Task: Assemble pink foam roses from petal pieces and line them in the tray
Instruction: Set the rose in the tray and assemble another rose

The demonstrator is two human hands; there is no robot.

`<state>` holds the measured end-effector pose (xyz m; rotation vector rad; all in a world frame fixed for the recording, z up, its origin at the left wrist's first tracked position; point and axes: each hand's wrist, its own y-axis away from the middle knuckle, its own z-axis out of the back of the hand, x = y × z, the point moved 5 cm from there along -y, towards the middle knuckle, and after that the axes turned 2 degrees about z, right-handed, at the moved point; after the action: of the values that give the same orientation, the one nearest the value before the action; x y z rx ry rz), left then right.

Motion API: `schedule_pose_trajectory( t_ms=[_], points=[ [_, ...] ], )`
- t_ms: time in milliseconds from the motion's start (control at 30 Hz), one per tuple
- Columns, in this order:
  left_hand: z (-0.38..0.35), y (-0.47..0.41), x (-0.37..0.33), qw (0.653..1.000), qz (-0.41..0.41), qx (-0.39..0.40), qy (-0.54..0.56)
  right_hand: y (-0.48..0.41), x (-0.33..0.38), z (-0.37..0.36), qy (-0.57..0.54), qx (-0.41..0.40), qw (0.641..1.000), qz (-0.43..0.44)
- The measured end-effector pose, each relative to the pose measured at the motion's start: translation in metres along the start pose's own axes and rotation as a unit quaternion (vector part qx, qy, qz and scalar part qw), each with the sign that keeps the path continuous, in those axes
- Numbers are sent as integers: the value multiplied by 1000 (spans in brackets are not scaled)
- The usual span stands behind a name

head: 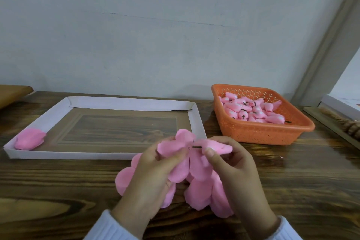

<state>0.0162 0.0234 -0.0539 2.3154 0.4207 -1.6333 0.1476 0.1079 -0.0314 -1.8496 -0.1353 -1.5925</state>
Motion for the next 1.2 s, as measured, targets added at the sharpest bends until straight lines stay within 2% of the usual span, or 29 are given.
schedule_pose_trajectory(
  t_ms=[67,100,167,233,300,367,433,500,633,867,1000,1100,1200],
  points=[
    [2,-1,2,999,-30,-43,-7,1,4,-5,-28,31,999,7],
    [0,-1,2,998,-34,-55,18,1,3,-7,-80,35,996,-5],
    [-4,-1,-2,991,-34,-36,127,2,-4,-11,-256,7,963,-84],
    [-10,-1,-6,976,-34,14,215,7,-16,-13,-352,-40,921,-164],
    [-13,0,-8,966,-35,65,246,12,-24,-17,-337,-55,914,-219],
    [-16,2,-9,969,-46,82,228,16,-25,-22,-267,-24,934,-236],
    [-13,1,-7,980,-60,31,186,17,-22,-24,-197,2,952,-233],
    [-8,1,-7,987,-85,-44,130,18,-19,-24,-176,10,958,-227],
    [-3,7,-11,983,-133,-126,6,17,-14,-25,-179,30,959,-217],
    [-4,10,-12,979,-176,-98,-21,18,-14,-29,-220,33,954,-201],
    [-8,13,-17,965,-238,-95,-57,16,-16,-29,-231,66,948,-206],
    [-9,10,-15,967,-238,-80,-45,16,-10,-32,-264,108,939,-194],
    [-8,10,-13,969,-229,-76,-50,17,-12,-31,-273,105,935,-199]
  ],
)
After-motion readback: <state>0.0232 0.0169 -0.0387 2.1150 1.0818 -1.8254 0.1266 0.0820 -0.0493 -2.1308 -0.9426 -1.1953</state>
